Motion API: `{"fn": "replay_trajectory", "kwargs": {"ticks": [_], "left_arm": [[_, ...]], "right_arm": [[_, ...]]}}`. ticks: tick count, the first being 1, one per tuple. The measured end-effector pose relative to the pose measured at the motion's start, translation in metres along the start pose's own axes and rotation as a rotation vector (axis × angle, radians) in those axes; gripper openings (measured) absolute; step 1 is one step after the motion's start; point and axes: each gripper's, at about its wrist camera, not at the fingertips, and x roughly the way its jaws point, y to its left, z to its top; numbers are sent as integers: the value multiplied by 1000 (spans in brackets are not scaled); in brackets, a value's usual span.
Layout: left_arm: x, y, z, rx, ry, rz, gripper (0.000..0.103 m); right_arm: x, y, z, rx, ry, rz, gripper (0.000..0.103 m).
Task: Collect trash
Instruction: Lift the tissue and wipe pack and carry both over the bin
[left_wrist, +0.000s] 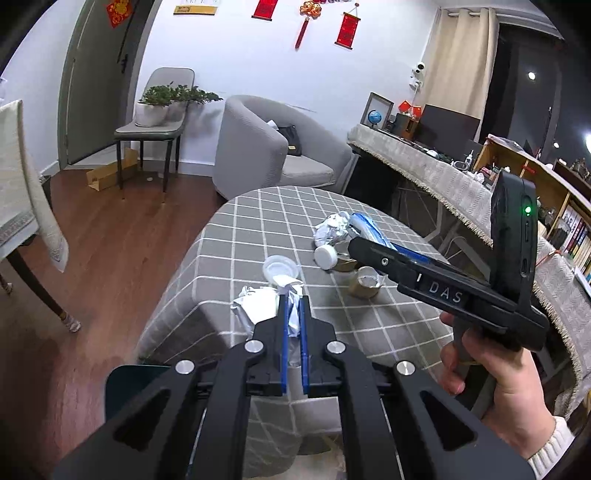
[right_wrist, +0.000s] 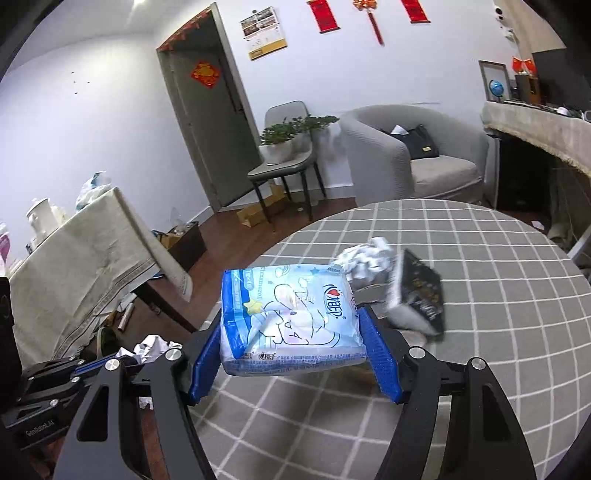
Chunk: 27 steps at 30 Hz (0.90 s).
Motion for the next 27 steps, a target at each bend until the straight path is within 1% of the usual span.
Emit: {"fn": "replay_trajectory", "kwargs": {"ticks": [4, 6, 13, 17, 21, 24, 27], "left_arm": [[-7, 9, -5, -5, 1, 25, 6], [-11, 14, -8, -9, 4, 35, 6], [-27, 37, -21, -16, 0, 78, 6], [-27, 55, -30, -37, 22, 102, 6], [-22, 75, -42, -62, 69, 129, 6], [-17, 90, -55, -76, 127, 154, 6], [-15, 99, -63, -79, 171, 164, 6]], "right_arm": [[-3, 18, -6, -8, 1, 32, 70], [-5, 27, -8, 1, 4, 64, 70], [-5, 59, -15, -55, 11, 94, 70], [-3, 74, -21, -76, 24, 109, 70], [-1, 94, -28, -104, 40, 134, 70], [7, 114, -34, -128, 63, 156, 70], [15, 129, -42, -145, 92, 176, 70]]}}
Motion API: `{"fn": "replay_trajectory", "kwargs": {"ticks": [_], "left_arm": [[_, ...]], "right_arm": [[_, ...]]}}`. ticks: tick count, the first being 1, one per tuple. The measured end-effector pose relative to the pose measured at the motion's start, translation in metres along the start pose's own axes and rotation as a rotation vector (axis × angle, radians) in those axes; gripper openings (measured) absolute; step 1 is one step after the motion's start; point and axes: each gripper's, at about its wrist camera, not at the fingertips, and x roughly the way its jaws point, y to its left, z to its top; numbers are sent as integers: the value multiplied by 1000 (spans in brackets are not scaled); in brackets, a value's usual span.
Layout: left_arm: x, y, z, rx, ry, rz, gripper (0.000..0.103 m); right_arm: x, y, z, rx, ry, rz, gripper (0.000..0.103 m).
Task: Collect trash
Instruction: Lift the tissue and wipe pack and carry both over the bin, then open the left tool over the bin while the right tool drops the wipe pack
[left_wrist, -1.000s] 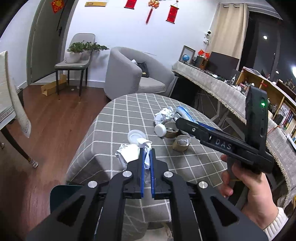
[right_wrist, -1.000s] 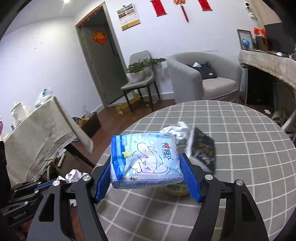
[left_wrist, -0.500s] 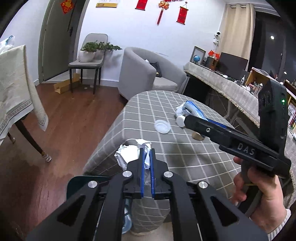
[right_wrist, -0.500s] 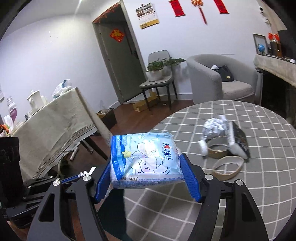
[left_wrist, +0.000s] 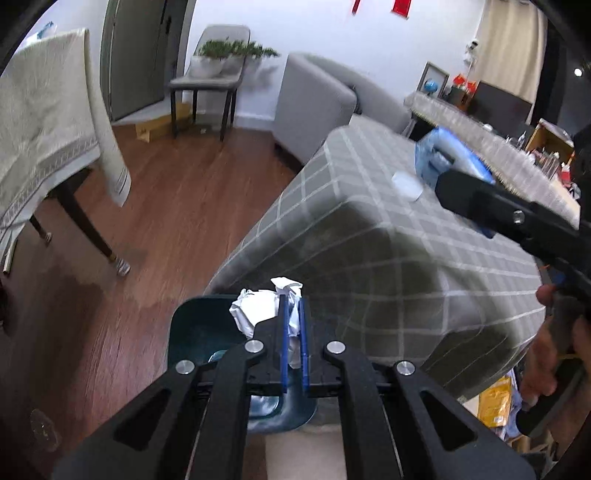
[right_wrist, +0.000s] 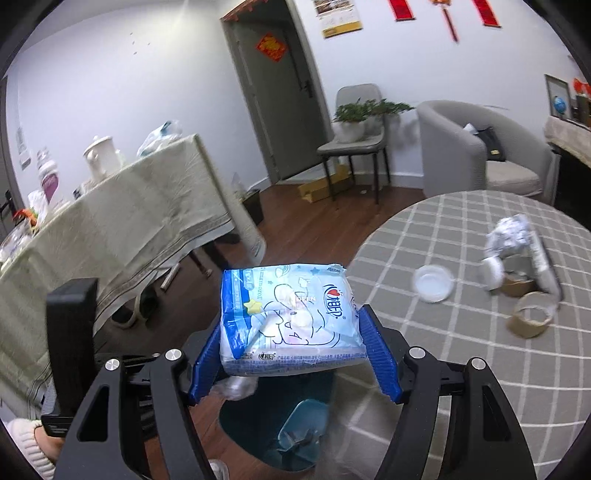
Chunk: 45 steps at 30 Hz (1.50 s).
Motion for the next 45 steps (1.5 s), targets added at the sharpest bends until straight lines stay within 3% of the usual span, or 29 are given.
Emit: {"fn": "replay_trajectory", "kwargs": {"ticks": [11, 14, 15, 16, 20, 27, 37, 45], "left_arm": [[25, 40, -20, -14, 152, 48, 7], [28, 51, -24, -36, 172, 47, 13], [28, 54, -24, -41, 172, 48, 23], [26, 58, -24, -48, 165, 46, 29], [16, 68, -24, -64, 143, 35, 34], [-2, 84, -20, -86, 83, 27, 54], [-22, 102, -14, -114, 0, 48, 69], [-36, 123, -12, -167, -46, 80, 68]], "right_arm": [[35, 38, -8, -48, 70, 43, 70], [44, 41, -9, -53, 85, 43, 70], [46, 41, -9, -53, 90, 43, 70], [49, 42, -10, -51, 97, 41, 70], [62, 45, -13, -53, 128, 38, 70], [81, 55, -22, -74, 184, 34, 70], [107, 63, -33, -94, 255, 17, 70], [126, 62, -45, -92, 319, 3, 70]]}}
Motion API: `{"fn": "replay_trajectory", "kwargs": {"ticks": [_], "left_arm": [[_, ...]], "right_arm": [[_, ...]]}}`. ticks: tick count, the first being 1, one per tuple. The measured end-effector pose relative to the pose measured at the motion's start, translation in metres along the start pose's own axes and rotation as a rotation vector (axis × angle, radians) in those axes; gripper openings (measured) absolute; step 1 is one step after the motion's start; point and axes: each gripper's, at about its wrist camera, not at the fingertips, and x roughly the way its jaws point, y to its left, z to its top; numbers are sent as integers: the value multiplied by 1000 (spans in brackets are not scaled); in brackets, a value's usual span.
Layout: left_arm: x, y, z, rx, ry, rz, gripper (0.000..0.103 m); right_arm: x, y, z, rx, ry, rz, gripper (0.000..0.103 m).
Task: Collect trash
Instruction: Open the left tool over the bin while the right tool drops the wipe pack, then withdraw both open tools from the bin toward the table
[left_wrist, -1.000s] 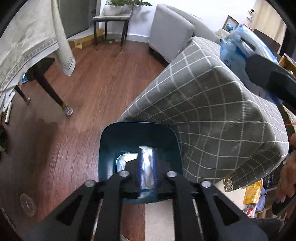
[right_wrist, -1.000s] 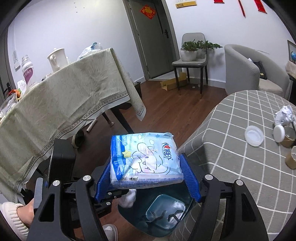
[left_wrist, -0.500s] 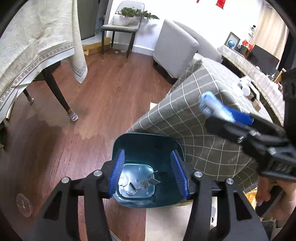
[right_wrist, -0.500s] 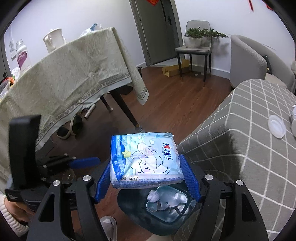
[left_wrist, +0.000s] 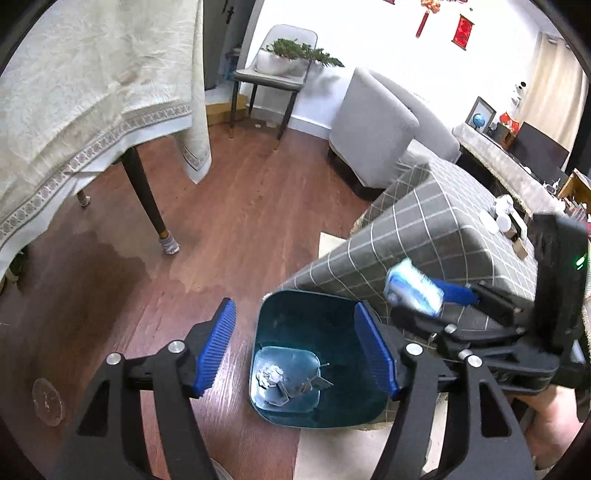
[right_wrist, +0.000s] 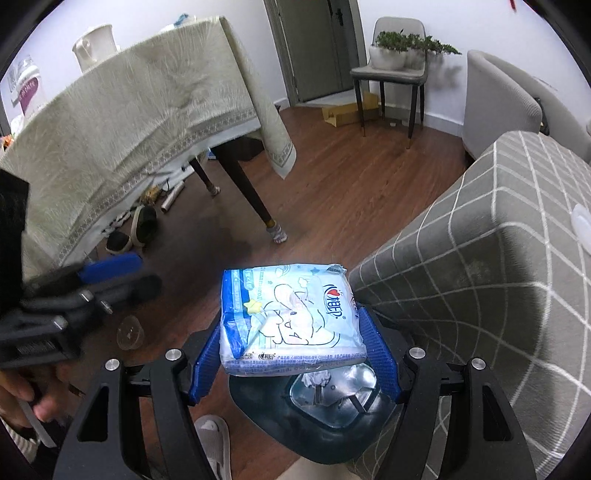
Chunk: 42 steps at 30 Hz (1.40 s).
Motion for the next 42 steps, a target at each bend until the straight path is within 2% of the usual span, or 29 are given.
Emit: {"fn": "replay_trajectory", "kwargs": {"ticks": [5, 10, 13, 16, 19, 21, 23, 27, 33, 42], "left_arm": [[-14, -2, 4, 19, -53, 7, 63], [-26, -8, 9, 27, -94, 3, 49], [-31, -13, 13, 31, -112, -15, 45], [-34, -23, 14, 69, -129, -14, 37], [-38, -30, 15, 80, -143, -45, 34], [-41, -30, 16, 82, -155, -66, 34], [-45, -32, 19, 81, -173, -90, 34], [-50, -36, 22, 72, -194, -129, 34], [-55, -46, 25, 74, -223, -141, 34], [-58, -64, 28, 127, -265, -105, 34]], "right_arm": [[18, 0, -8, -7, 56, -8, 70], [37, 1, -22, -33, 120, -19, 70], [49, 3, -28, -46, 153, -29, 70], [59, 3, -33, -53, 182, -43, 71], [66, 4, -38, -57, 205, -52, 75], [70, 6, -38, -58, 213, -62, 84], [70, 6, -40, -69, 217, -79, 85], [62, 7, -36, -65, 197, -78, 85], [40, 9, -29, -50, 143, -27, 85], [-6, 26, -14, -93, 1, 25, 85]]}}
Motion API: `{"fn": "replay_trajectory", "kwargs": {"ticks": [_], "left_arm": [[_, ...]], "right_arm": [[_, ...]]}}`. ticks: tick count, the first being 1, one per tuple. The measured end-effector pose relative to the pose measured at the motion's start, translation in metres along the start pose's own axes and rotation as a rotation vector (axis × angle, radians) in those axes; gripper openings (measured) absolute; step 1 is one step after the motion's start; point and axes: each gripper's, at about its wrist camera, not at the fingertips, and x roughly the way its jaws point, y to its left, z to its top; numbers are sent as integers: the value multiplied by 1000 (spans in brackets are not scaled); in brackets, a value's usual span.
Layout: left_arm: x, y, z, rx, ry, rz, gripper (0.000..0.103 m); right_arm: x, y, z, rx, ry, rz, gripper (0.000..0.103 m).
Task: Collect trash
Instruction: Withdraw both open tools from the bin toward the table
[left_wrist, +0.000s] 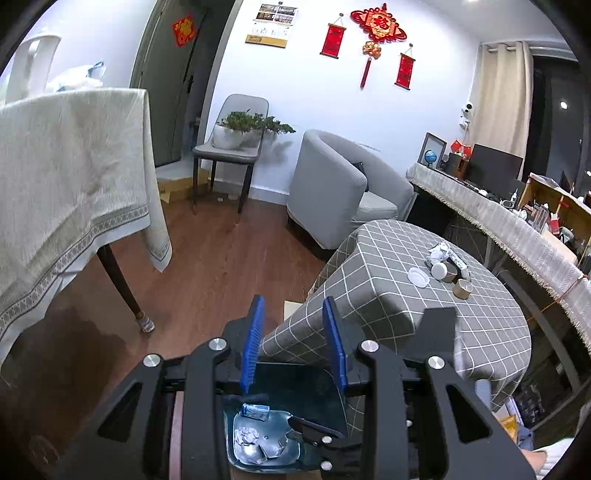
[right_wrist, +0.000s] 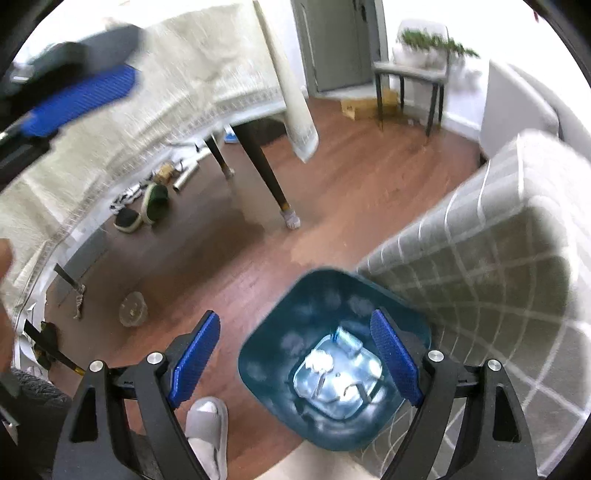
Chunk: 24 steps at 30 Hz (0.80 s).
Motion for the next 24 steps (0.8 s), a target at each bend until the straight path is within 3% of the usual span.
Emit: {"fn": "replay_trajectory", "kwargs": {"ticks": [8, 13, 24], "left_arm": [[3, -6, 4, -27, -19, -14, 36], [11, -17, 5, -21, -21, -15, 49], [39, -58, 3, 38, 17, -66, 62]], "right_arm": [[-36, -7, 3, -41, -83, -55, 85], [-60, -23, 4, -13, -133, -82, 85], [-107, -82, -7, 77, -207, -189, 85]]}}
